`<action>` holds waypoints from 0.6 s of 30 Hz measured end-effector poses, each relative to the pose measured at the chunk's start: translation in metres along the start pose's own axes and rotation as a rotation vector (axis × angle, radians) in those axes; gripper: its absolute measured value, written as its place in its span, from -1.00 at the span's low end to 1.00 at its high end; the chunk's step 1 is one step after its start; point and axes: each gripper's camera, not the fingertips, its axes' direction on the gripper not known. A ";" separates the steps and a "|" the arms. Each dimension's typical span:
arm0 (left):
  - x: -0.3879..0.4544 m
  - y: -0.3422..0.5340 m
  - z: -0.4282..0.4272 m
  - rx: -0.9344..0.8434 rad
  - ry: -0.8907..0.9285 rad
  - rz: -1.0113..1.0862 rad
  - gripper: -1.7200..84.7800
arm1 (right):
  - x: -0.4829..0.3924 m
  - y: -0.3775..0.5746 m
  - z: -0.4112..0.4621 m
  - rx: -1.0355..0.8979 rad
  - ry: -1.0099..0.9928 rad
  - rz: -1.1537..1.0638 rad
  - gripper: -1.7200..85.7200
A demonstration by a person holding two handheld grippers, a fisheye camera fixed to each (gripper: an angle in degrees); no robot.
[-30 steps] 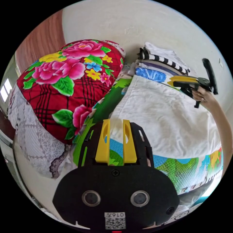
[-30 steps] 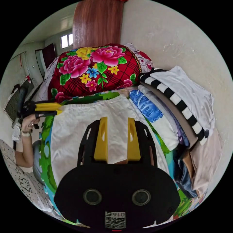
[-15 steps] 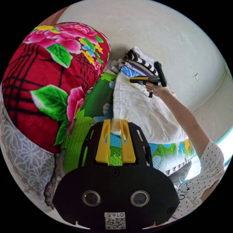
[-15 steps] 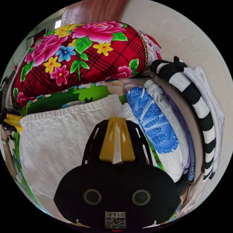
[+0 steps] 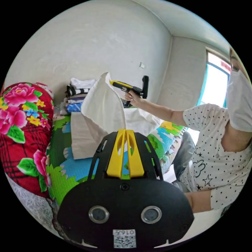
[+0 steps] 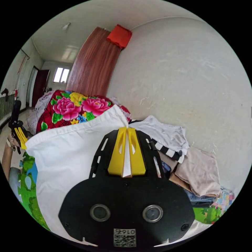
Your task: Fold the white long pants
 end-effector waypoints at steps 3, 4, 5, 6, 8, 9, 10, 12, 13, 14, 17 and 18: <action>0.010 -0.002 -0.010 0.035 -0.031 0.069 -0.98 | 0.006 0.001 -0.040 0.092 0.023 0.034 -0.96; 0.010 -0.002 -0.013 0.049 -0.059 0.067 -0.98 | 0.006 -0.002 -0.047 0.106 0.033 0.038 -0.96; 0.007 -0.002 -0.021 0.090 -0.155 0.035 -0.98 | 0.005 -0.007 -0.049 0.105 0.056 0.032 -0.96; 0.002 -0.002 -0.031 0.141 -0.282 -0.024 -0.98 | 0.004 -0.009 -0.049 0.108 0.068 0.029 -0.95; -0.009 0.000 -0.045 0.217 -0.472 -0.113 -0.98 | 0.000 -0.024 -0.035 0.097 0.103 0.002 -0.95; -0.017 0.002 -0.052 0.248 -0.598 -0.180 -0.98 | -0.002 -0.028 -0.027 0.084 0.106 -0.009 -0.95; -0.022 0.003 -0.054 0.249 -0.651 -0.208 -0.98 | -0.007 -0.037 -0.007 0.044 0.109 -0.032 -0.94; -0.042 0.010 -0.055 0.179 -0.808 -0.296 -0.98 | -0.019 -0.044 0.034 -0.069 0.096 -0.090 -0.93; -0.047 0.012 -0.054 0.145 -0.841 -0.320 -0.98 | -0.029 -0.042 0.066 -0.169 0.108 -0.119 -0.92; -0.058 0.019 -0.053 0.070 -0.908 -0.385 -0.98 | -0.041 -0.034 0.099 -0.306 0.110 -0.152 -0.90; -0.090 0.043 -0.062 -0.044 -0.916 -0.531 -0.96 | -0.063 -0.003 0.158 -0.643 0.241 -0.156 -0.86; -0.107 0.054 -0.068 -0.060 -0.782 -0.590 -0.91 | -0.065 0.003 0.159 -0.649 0.250 -0.147 -0.86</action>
